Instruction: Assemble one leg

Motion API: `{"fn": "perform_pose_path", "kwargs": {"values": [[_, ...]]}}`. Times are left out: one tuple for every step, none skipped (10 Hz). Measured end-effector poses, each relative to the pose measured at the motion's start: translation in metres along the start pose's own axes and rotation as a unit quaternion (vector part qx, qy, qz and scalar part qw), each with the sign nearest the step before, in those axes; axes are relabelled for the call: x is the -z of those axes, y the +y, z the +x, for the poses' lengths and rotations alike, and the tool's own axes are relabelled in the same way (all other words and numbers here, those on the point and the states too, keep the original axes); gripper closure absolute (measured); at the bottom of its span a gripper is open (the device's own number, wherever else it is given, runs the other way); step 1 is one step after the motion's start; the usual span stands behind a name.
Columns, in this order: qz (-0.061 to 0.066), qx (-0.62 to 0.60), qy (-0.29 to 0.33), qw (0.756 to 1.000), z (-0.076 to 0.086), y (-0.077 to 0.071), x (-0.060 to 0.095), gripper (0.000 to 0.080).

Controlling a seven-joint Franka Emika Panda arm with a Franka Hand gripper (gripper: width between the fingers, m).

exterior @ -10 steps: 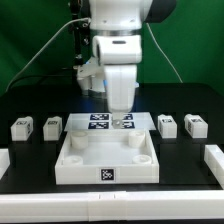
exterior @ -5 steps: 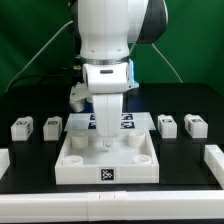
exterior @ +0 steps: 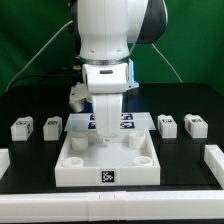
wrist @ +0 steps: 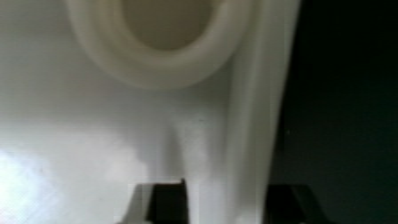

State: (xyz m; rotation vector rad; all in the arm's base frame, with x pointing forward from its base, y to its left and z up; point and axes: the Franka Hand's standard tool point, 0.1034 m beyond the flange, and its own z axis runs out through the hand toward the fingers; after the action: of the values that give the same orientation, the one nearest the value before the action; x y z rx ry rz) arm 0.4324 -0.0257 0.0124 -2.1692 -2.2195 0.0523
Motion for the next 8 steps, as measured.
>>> {"fn": "perform_pose_path", "kwargs": {"values": [[-0.002,-0.001,0.0,1.0,-0.0004,0.0009,0.0006,0.074],[-0.002,-0.001,0.0,1.0,-0.0006,0.001,0.0007,0.074],[-0.002,-0.001,0.0,1.0,-0.0007,0.0011,0.0007,0.074],[-0.002,-0.001,0.0,1.0,-0.0007,0.0011,0.0007,0.074],[-0.002,-0.001,0.0,1.0,-0.0007,0.0011,0.0007,0.074],[-0.002,-0.001,0.0,1.0,-0.0007,0.0011,0.0007,0.074],[-0.002,-0.001,0.0,1.0,-0.0007,0.0011,0.0007,0.074],[-0.002,-0.001,0.0,1.0,-0.0007,0.0011,0.0007,0.0739]]}}
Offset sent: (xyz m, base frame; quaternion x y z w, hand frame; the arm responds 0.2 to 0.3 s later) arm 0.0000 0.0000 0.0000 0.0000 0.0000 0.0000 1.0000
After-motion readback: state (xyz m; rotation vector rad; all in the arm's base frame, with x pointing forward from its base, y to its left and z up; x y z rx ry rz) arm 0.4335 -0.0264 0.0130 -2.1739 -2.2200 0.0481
